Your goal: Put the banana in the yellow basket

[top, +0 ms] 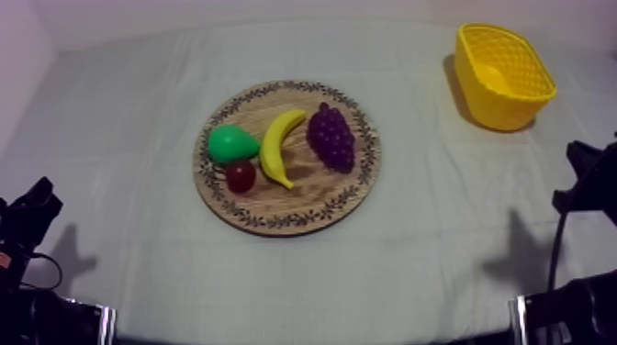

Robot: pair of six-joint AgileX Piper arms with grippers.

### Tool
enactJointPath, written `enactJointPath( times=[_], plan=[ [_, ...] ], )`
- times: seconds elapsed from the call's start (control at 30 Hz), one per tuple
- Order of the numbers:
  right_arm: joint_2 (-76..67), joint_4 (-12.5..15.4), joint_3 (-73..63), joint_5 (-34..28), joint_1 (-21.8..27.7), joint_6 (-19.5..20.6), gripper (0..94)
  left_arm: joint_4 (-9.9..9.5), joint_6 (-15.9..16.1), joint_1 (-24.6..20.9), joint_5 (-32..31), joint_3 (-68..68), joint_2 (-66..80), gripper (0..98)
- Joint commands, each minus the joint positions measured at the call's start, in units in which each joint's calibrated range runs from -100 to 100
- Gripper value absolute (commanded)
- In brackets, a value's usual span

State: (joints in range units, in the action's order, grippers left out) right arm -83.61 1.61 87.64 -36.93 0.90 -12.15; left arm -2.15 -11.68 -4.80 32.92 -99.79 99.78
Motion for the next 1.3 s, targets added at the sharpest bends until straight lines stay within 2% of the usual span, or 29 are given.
enactJointPath(
  times=[0.0,0.37,0.6,0.8,1.07,1.27],
  plan=[
    [4.23,-0.34,-5.06,-0.45,-1.06,0.46,0.3,-0.03,-0.02,-0.01,-0.01,0.01,0.05,0.1],
    [22.74,-5.85,-26.36,-6.53,-10.38,7.75,0.3,-0.03,-0.02,-0.01,-0.01,0.01,0.05,0.1],
    [35.39,-8.94,-40.55,-15.19,-18.45,12.80,0.3,-0.03,-0.02,-0.01,-0.01,0.01,0.05,0.1],
    [45.98,-12.19,-54.62,-23.29,-25.26,19.22,0.4,-0.03,-0.02,-0.01,-0.01,0.01,0.05,0.1],
    [57.96,-12.46,-70.01,-34.89,-31.69,23.90,0.5,-0.03,-0.02,-0.01,-0.01,0.01,0.05,0.1],
    [66.12,-13.54,-77.65,-39.91,-35.06,27.88,0.4,-0.03,-0.01,-0.01,-0.01,0.01,0.05,0.1]
  ],
)
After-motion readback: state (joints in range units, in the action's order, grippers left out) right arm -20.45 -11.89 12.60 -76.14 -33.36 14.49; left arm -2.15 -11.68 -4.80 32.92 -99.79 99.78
